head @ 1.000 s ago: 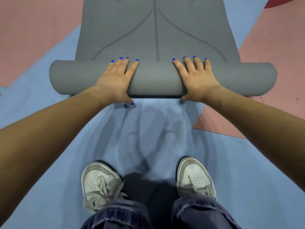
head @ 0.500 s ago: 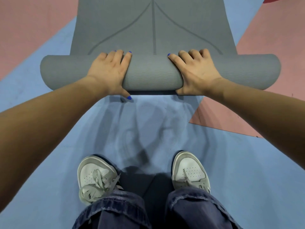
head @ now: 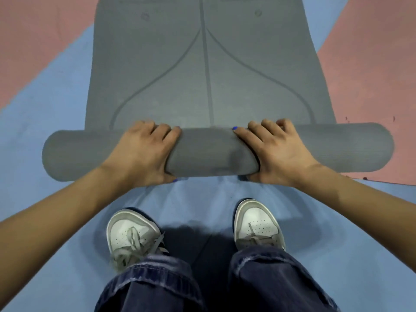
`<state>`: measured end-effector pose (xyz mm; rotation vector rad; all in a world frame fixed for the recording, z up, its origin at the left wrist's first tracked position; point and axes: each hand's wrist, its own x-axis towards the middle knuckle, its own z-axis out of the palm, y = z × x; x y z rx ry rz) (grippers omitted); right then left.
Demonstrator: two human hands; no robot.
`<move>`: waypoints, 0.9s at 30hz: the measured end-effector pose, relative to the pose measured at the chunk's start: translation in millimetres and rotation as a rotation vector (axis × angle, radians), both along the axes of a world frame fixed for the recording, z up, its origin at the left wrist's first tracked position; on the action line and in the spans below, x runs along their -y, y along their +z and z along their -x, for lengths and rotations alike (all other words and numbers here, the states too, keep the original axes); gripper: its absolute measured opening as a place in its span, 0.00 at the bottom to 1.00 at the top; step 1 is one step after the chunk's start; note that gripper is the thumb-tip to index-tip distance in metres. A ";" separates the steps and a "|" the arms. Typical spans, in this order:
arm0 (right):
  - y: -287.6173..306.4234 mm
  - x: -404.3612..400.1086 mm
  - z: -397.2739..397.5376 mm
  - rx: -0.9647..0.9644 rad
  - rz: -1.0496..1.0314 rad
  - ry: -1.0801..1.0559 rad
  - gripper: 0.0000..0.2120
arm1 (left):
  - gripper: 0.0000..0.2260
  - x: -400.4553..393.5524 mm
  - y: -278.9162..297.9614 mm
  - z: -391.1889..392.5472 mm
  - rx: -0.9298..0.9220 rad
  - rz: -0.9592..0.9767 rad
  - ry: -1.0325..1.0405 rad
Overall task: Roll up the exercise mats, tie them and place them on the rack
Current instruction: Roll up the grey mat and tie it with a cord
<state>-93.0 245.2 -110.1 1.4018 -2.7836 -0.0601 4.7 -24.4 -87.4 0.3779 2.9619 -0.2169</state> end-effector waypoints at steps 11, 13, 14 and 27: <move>3.0 -24.5 -42.5 0.093 -0.067 0.074 0.44 | 0.43 -17.4 -3.4 -49.9 0.104 -0.132 0.029; 5.1 -20.5 -35.1 0.141 -0.108 0.066 0.46 | 0.46 -13.6 -6.5 -44.0 0.131 -0.142 0.051; 5.7 -19.2 -31.2 0.175 -0.129 0.055 0.47 | 0.47 -11.8 -7.6 -40.5 0.151 -0.150 0.057; 14.5 3.0 -67.5 0.086 0.028 -0.259 0.54 | 0.54 7.6 2.9 11.5 0.601 -0.172 0.181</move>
